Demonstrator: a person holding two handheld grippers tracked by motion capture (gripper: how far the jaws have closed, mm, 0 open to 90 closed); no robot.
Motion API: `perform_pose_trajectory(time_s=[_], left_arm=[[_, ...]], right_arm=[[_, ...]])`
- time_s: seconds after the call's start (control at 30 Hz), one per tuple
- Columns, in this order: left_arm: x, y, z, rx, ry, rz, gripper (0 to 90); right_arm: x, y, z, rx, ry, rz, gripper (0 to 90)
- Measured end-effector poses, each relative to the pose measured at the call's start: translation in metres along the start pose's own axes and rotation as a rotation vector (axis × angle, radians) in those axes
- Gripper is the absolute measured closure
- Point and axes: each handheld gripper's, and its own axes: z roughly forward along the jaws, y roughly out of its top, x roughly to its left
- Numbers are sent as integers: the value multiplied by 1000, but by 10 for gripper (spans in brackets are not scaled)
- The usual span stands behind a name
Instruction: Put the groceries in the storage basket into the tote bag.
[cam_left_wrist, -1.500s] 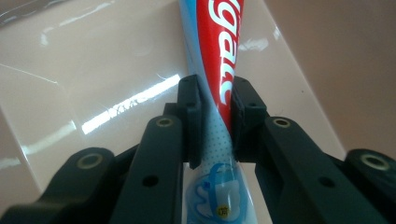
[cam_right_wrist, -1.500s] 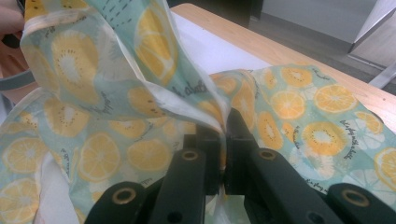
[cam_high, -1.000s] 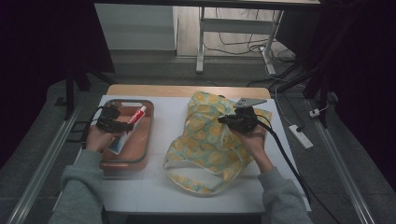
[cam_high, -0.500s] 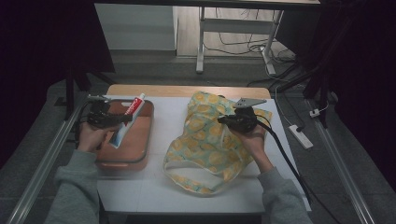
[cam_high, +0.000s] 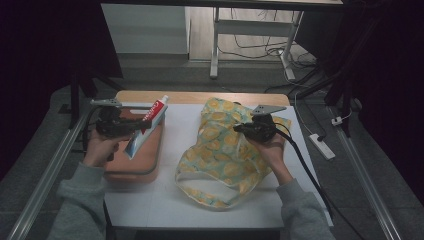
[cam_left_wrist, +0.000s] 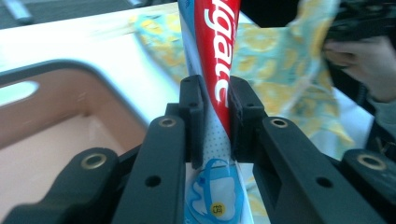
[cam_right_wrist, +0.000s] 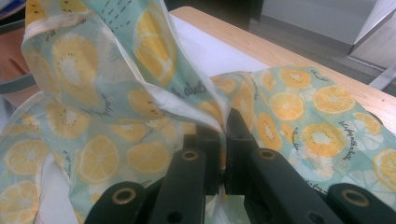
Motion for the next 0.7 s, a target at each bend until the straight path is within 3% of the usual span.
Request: perform_pose_trajectory(time_s=[0.17, 0.4, 0.63, 0.7], left_arm=[[-31, 5, 9, 17, -90, 67, 778], [-65, 8, 38, 95, -167, 140, 779], [-84, 2, 74, 178, -206, 165, 782], [-90, 0, 83, 208, -195, 190, 782]], right_arm=[[-1, 1, 0, -5, 3, 3, 869], [-1, 2, -3, -16, 7, 7, 869], [-2, 3, -5, -27, 10, 12, 869], [-2, 4, -6, -33, 11, 15, 869]])
